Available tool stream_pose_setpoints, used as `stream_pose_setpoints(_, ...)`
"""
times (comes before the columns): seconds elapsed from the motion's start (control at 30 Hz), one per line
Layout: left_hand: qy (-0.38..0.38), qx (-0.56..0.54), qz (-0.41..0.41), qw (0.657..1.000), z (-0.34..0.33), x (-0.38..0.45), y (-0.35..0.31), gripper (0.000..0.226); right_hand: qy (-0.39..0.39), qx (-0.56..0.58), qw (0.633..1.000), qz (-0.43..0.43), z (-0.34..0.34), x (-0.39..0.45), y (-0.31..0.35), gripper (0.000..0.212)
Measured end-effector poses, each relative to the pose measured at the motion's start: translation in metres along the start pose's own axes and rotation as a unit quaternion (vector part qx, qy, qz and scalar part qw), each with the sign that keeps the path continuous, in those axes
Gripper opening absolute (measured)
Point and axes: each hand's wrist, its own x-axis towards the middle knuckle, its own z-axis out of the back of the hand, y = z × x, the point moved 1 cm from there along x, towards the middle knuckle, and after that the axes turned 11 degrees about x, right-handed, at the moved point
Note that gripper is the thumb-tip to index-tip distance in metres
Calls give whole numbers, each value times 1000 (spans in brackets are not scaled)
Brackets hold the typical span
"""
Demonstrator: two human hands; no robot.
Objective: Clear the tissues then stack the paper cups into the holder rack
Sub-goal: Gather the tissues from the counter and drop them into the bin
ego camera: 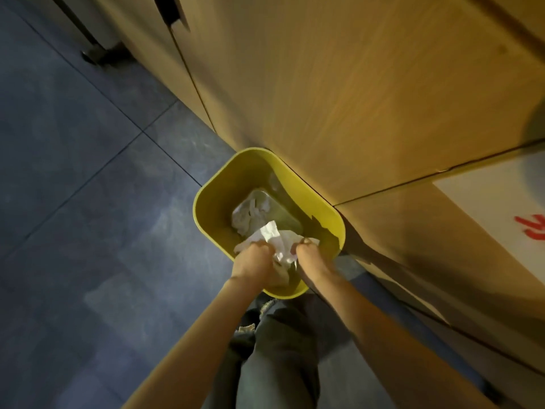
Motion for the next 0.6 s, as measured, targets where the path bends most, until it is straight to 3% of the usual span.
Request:
stream_pose_setpoints(0.1,50,-11,6,999,-5,0,-5,39,7,-7,1000,5,-2,2,-4,37)
stream_pose_setpoints(0.2,40,-12,11,999,-6,-9,-3,45,-33,43,998,23,10,-19,5,35)
stream_pose_setpoints(0.33,23,34,-21,999,13,-40,-4,34,-81,65,994,43,34,-63,11,38)
stream_pose_setpoints(0.47,23,0,-3,1000,44,-78,-7,33,-79,81,993,34,56,-108,18,44)
stream_pose_setpoints(0.6,16,-4,6,1000,79,-123,-15,33,-110,134,984,38,74,-156,28,36)
